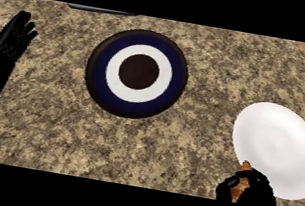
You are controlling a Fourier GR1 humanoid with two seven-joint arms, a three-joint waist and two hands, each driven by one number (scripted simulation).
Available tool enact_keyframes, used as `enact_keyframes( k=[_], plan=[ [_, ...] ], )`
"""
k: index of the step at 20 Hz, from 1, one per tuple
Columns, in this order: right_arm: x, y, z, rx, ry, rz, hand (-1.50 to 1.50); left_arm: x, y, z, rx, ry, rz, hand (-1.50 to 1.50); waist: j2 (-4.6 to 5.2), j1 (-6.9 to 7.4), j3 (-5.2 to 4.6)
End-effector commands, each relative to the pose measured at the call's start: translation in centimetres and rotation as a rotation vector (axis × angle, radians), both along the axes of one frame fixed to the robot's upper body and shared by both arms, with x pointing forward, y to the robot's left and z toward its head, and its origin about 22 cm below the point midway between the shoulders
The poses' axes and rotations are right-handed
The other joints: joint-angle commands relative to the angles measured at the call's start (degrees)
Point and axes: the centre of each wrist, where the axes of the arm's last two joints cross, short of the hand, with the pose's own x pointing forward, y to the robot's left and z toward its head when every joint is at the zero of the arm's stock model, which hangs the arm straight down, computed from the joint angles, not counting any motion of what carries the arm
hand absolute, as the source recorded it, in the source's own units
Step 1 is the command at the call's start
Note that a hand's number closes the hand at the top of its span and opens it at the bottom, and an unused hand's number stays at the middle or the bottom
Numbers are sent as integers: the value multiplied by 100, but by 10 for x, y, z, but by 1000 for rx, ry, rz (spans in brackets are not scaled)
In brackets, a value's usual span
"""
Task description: Pick the croissant from the plate and place it in the plate
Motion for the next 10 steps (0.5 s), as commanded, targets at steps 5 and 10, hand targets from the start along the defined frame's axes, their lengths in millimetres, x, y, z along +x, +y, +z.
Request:
enact_keyframes(
  k=[5,10],
  plan=[
    [-31,74,80,71,-434,66,150,1,-13,-2,2,-10,-38,0,83,238,42],
    [-42,99,111,109,-547,154,150,4,-13,11,-1,-14,-59,0,105,377,49]
  ],
)
